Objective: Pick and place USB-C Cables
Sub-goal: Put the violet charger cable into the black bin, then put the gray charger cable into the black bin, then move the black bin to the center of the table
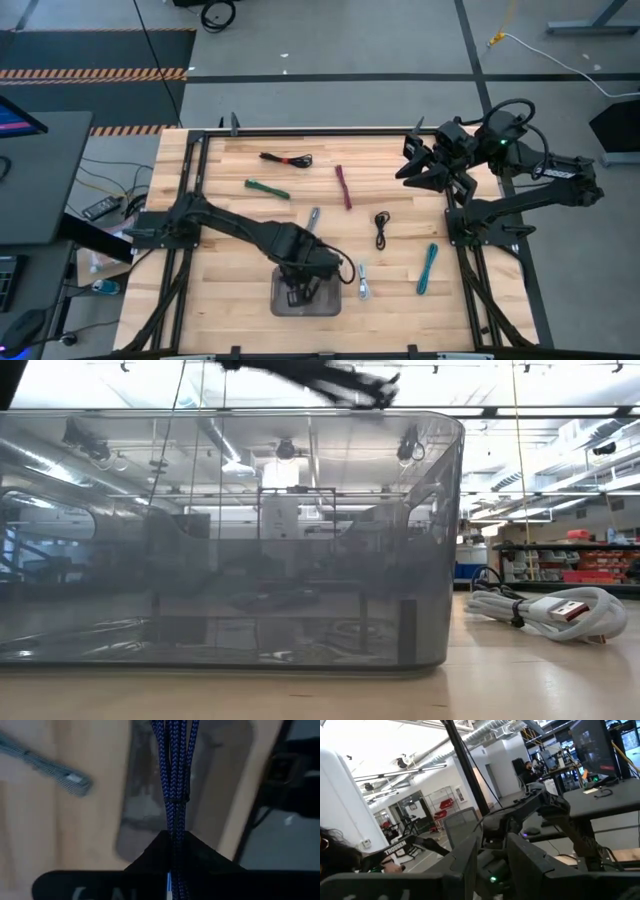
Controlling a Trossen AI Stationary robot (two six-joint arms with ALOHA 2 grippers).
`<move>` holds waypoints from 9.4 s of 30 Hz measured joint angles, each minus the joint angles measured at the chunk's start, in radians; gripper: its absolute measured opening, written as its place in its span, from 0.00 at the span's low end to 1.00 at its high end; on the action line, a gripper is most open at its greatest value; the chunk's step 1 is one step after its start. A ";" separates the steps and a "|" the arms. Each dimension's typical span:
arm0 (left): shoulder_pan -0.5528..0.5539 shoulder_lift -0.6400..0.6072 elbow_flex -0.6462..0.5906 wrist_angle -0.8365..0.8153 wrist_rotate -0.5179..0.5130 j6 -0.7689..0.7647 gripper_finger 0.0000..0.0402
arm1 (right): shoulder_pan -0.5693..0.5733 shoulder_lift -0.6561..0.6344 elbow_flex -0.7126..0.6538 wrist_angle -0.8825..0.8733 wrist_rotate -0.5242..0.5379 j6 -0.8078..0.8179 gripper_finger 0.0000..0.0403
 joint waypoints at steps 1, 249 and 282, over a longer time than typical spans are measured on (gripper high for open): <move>-0.005 0.000 0.000 0.018 0.006 -0.028 0.09 | 0.000 0.000 0.000 0.000 -0.003 0.001 0.28; 0.073 -0.176 -0.468 0.481 0.128 0.153 0.06 | -0.066 -0.070 0.000 -0.051 -0.089 -0.051 0.28; 0.068 0.007 -0.468 0.544 0.252 0.196 0.39 | -0.066 -0.075 0.000 -0.059 -0.112 -0.051 0.28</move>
